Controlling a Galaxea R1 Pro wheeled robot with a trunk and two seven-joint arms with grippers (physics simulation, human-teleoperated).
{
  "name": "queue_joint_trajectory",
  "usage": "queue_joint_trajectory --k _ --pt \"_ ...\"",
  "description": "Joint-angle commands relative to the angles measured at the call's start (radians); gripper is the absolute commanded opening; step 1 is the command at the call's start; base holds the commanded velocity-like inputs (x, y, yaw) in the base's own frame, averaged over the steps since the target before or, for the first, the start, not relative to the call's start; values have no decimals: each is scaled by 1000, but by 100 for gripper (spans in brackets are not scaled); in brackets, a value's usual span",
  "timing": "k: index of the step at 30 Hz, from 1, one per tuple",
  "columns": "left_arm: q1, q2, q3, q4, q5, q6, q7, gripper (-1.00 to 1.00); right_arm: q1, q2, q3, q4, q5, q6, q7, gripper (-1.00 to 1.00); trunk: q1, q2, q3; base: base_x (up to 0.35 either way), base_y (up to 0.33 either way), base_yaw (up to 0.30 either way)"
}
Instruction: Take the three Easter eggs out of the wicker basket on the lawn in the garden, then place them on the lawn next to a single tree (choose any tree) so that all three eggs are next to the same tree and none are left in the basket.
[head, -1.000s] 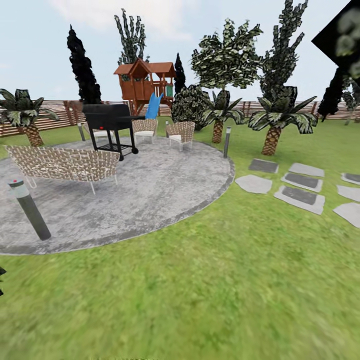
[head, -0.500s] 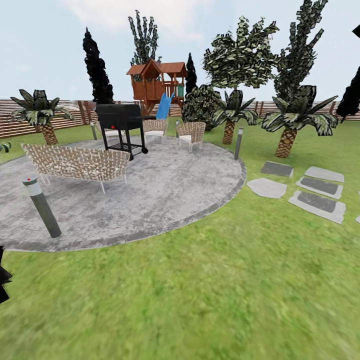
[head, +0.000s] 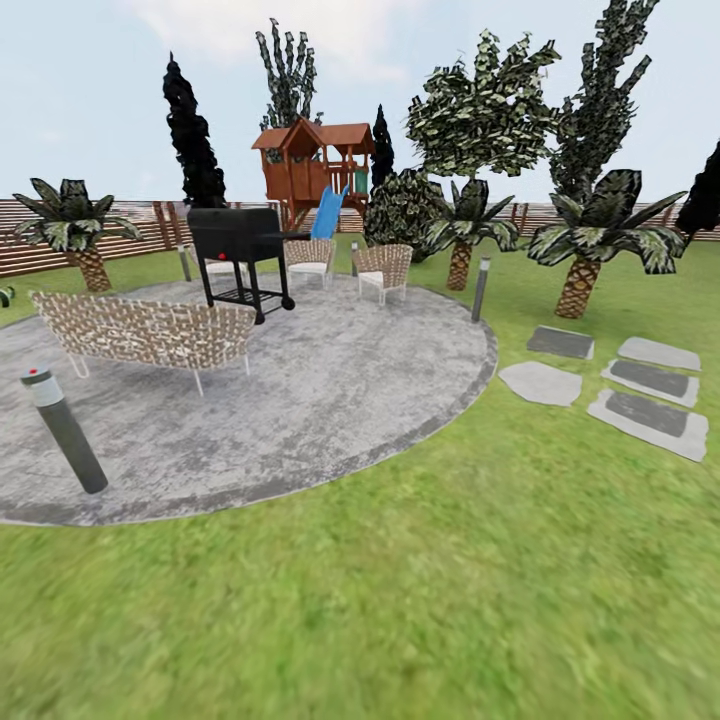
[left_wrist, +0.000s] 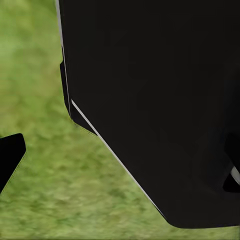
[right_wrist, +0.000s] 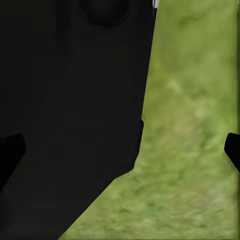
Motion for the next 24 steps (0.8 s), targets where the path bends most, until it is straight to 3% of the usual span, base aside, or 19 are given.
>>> queue_joint_trajectory --k 1,24 --pt "0 0 1 0 1 1 -4 100 -1 0 1 2 8 1 1 100 1 0 -1 337 0 0" --pt "0 0 0 -1 0 0 -4 100 -1 0 2 2 10 1 2 100 1 0 -1 337 0 -23"
